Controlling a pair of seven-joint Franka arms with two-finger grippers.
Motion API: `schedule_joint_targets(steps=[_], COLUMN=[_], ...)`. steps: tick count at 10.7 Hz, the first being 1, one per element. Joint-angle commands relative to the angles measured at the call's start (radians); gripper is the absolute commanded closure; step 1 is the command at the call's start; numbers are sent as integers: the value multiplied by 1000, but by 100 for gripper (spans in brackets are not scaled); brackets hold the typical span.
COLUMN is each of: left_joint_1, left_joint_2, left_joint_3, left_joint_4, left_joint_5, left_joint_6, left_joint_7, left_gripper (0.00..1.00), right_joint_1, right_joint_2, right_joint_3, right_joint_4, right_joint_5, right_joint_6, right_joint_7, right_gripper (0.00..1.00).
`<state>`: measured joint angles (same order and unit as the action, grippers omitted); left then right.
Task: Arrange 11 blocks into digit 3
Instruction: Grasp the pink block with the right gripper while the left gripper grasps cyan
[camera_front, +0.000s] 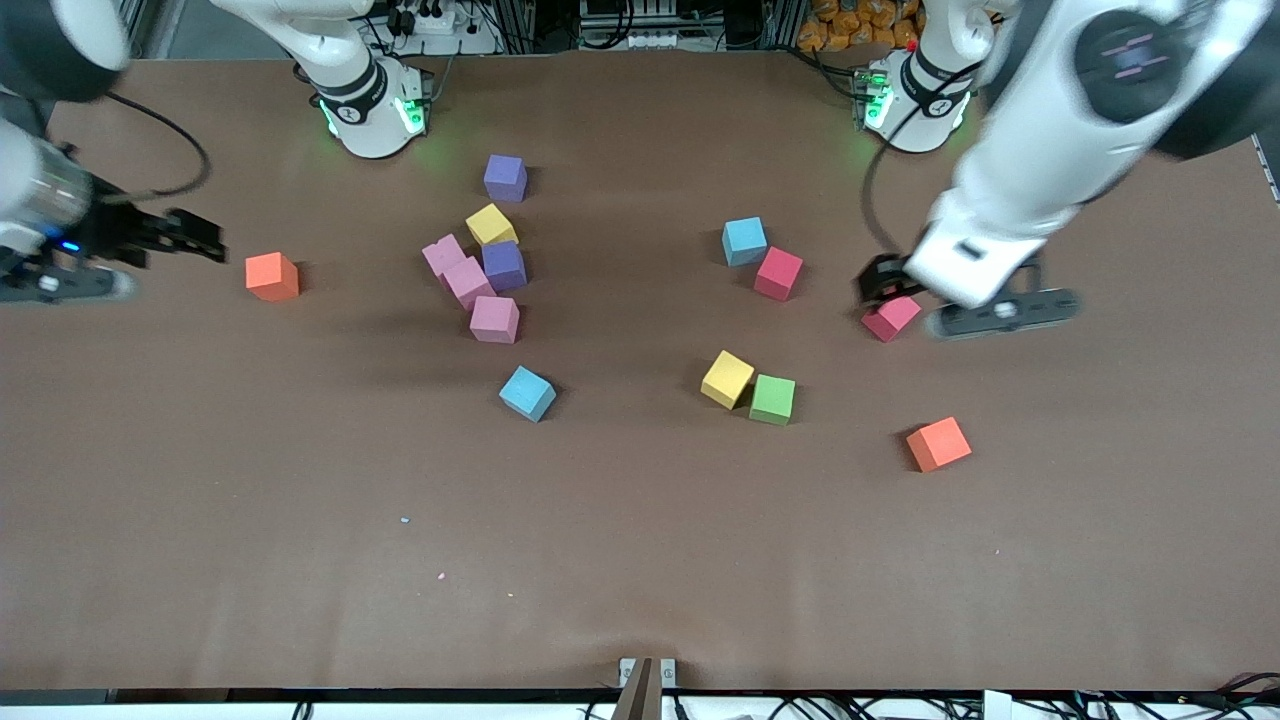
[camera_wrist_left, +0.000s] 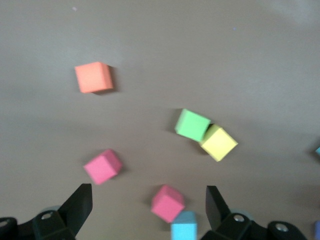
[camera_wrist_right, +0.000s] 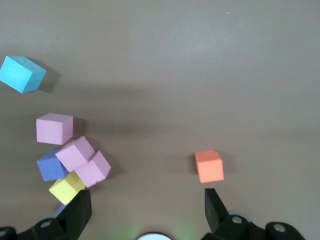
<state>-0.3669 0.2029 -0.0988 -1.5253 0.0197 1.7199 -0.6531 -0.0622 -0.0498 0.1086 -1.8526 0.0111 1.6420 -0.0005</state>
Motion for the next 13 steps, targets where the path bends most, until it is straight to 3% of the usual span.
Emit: schedule_joint_targets(steps=[1,4,6,10,13], left_joint_1=[-71,-125,-133,-136,-139], left_joint_2=[56,96,110,110,110], left_joint_3=[7,-12,-27,-38,-53], left_joint_4=[13,-4,-36,-145,-243], left_joint_5=[23,26,28,28,87], left_joint_6=[32,56,69,154,253], left_joint_7=[-158,-201,-230,-240,-340], left_gripper=[0,0,0,0,0], right_joint_1=[19,38,42,81,104], right_joint_2=[-16,-7,59,160,240], right_joint_3=[90,158,253,353,361], right_joint_4=[-140,-350,-381,-465,-531], right_joint_5=[26,122,122,116,70], right_joint_6=[170,457,556,778,947], right_joint_7=[178,250,411,548,603], right_gripper=[0,0,0,0,0])
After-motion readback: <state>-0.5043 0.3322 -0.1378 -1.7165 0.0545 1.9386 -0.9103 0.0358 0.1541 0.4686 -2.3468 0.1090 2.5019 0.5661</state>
